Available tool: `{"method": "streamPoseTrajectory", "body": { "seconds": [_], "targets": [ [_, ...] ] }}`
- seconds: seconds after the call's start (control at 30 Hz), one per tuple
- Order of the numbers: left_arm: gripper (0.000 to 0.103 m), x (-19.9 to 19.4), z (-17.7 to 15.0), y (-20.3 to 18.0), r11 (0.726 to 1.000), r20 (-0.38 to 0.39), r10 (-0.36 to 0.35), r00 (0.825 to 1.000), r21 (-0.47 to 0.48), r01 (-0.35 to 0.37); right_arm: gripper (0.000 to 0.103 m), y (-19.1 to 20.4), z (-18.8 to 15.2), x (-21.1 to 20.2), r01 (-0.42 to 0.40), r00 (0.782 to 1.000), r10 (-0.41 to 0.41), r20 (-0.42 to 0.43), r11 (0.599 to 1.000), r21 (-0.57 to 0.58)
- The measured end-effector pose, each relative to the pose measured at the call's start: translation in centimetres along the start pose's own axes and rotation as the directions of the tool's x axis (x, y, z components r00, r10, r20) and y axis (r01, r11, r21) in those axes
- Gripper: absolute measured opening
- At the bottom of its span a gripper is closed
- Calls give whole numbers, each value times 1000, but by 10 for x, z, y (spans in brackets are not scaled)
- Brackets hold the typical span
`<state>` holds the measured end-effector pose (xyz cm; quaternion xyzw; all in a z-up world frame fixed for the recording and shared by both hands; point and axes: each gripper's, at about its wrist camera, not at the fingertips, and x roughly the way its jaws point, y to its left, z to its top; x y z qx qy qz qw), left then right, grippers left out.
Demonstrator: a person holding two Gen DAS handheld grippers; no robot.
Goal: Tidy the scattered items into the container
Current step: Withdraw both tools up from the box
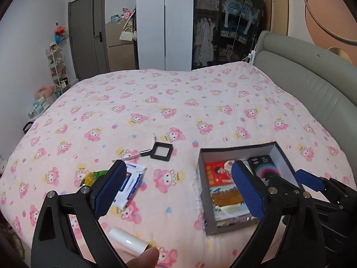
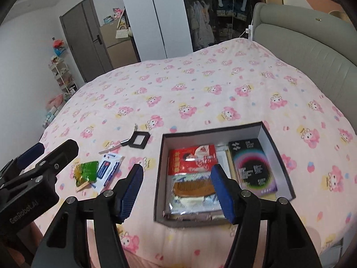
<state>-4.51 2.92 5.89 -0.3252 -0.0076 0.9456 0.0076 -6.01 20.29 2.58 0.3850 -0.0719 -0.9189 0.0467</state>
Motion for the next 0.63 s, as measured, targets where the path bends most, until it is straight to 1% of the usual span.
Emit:
{"method": "streamPoseTrajectory", "body": {
  "seconds": [0.2, 0.33, 0.43, 0.63],
  "targets": [
    [100, -13, -29, 11, 1000, -7, -1, 1000, -27, 1, 60, 11, -23, -14, 4, 1000, -4, 7, 1000, -7],
    [100, -14, -42, 13, 999, -18, -9, 1000, -31, 8, 60, 10, -32, -20, 5, 1000, -5, 12, 1000, 0],
    [100, -15, -48, 13, 999, -24, -16, 1000, -28, 16, 60, 10, -37, -25, 9, 1000, -9, 14, 1000, -4],
    [100, -14, -54, 8, 1000, -22, -5, 1000, -16, 5, 60, 16, -44, -23, 8, 1000, -8, 1, 1000, -5]
  ]
}}
